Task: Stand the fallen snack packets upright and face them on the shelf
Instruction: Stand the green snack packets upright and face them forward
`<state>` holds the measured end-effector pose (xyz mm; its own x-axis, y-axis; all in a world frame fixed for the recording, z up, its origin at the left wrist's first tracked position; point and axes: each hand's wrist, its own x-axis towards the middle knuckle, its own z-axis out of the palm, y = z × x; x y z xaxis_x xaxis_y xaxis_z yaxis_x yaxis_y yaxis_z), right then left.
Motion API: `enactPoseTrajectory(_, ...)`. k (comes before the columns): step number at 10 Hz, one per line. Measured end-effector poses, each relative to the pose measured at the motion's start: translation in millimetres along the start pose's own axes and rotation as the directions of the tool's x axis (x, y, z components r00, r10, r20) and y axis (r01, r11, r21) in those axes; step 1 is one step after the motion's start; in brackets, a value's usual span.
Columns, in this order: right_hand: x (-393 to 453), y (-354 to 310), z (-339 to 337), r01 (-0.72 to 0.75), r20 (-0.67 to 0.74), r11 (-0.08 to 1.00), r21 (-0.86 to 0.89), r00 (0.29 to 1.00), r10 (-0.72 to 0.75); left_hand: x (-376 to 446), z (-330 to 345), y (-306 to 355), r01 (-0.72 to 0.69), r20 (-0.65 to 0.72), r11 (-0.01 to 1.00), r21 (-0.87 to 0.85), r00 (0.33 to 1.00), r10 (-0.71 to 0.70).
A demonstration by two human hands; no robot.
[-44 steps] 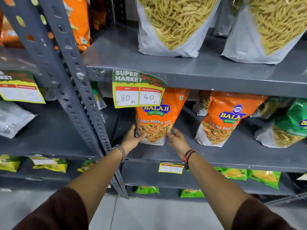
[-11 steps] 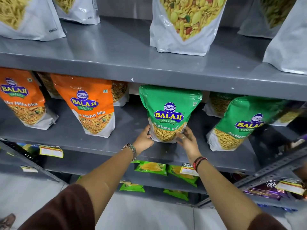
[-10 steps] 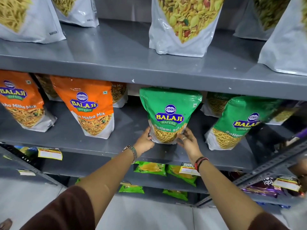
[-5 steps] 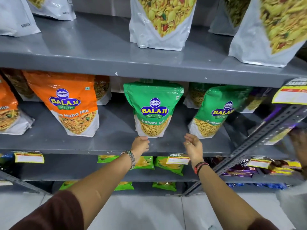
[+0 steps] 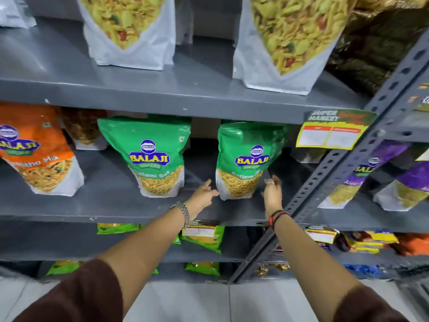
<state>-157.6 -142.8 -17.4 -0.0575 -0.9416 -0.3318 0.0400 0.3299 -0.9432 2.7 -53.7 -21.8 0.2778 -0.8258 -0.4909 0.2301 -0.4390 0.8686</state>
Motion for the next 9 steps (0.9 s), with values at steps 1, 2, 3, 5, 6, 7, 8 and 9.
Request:
enactPoseTrajectory(1, 15.6, 0.6, 3.3, -0.072, 0.048, 0.996, -0.046, 0.996, 0.074, 17.1, 17.8, -10.1, -0.015, -0.022, 1.000, 0.000, 1.000, 0.015)
enactPoseTrajectory(2, 20.1, 2.8, 5.5, -0.119, 0.100, 0.991, -0.054, 0.987, 0.124, 27.8, 27.6, -19.4, -0.037, -0.024, 0.998, 0.048, 0.999, 0.038)
enactPoseTrajectory(3, 22.3, 4.1, 1.8, -0.148, 0.122, 0.989, -0.032, 0.981, 0.150, 33.7, 31.0, -19.6, -0.055, -0.023, 0.998, 0.037, 0.998, 0.056)
enactPoseTrajectory(5, 21.8, 1.8, -9.2, -0.127, 0.105, 0.990, 0.056, 0.987, 0.121, 40.6, 39.5, -10.4, -0.047, -0.029, 0.998, 0.033, 0.998, 0.048)
enactPoseTrajectory(6, 20.4, 1.3, -12.7, -0.135, 0.123, 0.990, 0.044, 0.984, 0.129, 43.7, 43.4, -11.1, -0.023, -0.042, 0.997, 0.069, 0.999, 0.026)
enactPoseTrajectory(7, 16.8, -0.9, -15.2, -0.109, 0.160, 0.993, 0.036, 0.982, 0.102, 34.4, 47.5, -11.3, -0.041, -0.057, 0.987, 0.153, 0.997, 0.050)
enactPoseTrajectory(8, 10.7, 3.4, -19.4, -0.058, 0.150, 0.992, -0.112, 0.986, 0.075, 15.2, 50.6, -9.9, -0.196, -0.267, 0.953, 0.230, 0.929, 0.255)
enactPoseTrajectory(9, -19.3, 4.5, -30.2, 0.217, 0.139, 0.955, -0.203, 0.972, -0.191, -21.2, 43.2, -8.0, -0.400, -0.417, 0.802, 0.443, 0.701, 0.579)
